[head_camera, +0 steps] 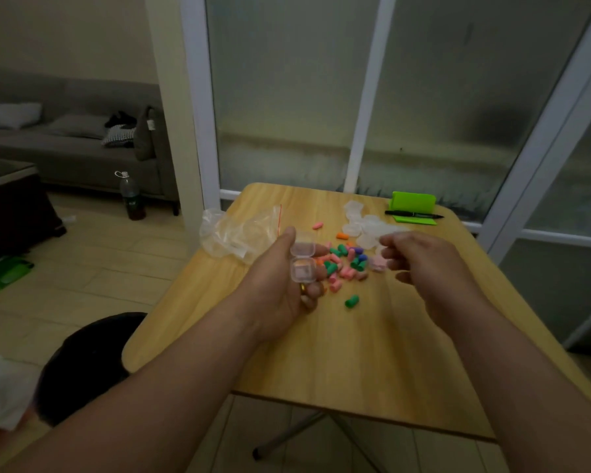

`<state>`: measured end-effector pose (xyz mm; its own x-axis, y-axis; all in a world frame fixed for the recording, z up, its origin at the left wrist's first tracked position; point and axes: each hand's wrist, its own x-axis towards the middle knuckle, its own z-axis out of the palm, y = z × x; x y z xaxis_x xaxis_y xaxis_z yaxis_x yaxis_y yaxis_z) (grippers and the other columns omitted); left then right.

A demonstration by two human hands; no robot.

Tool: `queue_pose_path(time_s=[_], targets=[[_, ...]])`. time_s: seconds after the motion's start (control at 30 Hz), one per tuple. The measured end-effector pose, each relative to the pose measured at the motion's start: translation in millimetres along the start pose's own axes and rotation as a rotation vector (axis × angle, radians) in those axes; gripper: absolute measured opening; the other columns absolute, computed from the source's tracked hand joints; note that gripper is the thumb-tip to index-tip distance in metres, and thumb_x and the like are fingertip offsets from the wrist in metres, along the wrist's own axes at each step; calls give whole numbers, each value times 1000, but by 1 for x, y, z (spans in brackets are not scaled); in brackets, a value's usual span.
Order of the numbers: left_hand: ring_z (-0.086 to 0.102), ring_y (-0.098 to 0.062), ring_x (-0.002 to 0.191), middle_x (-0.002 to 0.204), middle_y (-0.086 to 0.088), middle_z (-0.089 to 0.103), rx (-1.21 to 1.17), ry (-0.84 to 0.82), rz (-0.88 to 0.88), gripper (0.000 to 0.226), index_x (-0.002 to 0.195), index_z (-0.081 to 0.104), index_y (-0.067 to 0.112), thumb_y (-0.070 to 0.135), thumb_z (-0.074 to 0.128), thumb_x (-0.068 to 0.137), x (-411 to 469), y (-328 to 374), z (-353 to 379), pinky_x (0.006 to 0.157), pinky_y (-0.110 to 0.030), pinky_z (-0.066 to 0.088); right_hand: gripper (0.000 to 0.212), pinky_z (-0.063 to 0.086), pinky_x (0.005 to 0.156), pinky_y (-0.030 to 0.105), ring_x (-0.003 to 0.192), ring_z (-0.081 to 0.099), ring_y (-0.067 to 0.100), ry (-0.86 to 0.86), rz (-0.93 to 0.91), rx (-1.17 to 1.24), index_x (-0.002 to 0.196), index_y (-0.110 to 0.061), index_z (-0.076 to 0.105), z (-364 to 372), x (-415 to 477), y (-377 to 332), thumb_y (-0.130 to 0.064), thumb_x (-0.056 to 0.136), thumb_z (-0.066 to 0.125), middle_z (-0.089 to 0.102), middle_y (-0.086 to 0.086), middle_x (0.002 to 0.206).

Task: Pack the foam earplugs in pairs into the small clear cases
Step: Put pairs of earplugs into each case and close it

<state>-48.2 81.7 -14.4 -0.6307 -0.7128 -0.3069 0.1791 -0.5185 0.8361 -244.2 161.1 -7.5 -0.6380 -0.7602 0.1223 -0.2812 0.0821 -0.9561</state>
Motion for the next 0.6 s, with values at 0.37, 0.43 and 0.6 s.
queue_pose_path(time_s=[0.37, 0.43, 0.6], targets=[[60, -19, 65, 101, -13, 63, -90, 55, -23, 58, 128, 65, 7, 53, 37, 107, 0, -8, 5, 55, -29, 43, 22, 49, 86, 26, 101, 61, 3, -346, -197, -681, 114, -37, 72, 5, -11, 33, -24, 97, 73, 67, -14, 108], [60, -19, 66, 94, -11, 63, -100, 56, -31, 58, 125, 66, 6, 52, 37, 106, -1, -8, 5, 56, -30, 44, 20, 50, 86, 27, 98, 61, 2, -355, -213, -678, 112, -39, 72, 5, -12, 34, -27, 95, 75, 67, -13, 106], [60, -19, 68, 81, -9, 68, -73, 51, -60, 57, 120, 69, 7, 52, 37, 106, -2, -11, 4, 57, -29, 46, 8, 52, 85, 33, 94, 61, 2, -335, -245, -669, 94, -36, 73, 11, -12, 34, -31, 92, 79, 68, -15, 99]])
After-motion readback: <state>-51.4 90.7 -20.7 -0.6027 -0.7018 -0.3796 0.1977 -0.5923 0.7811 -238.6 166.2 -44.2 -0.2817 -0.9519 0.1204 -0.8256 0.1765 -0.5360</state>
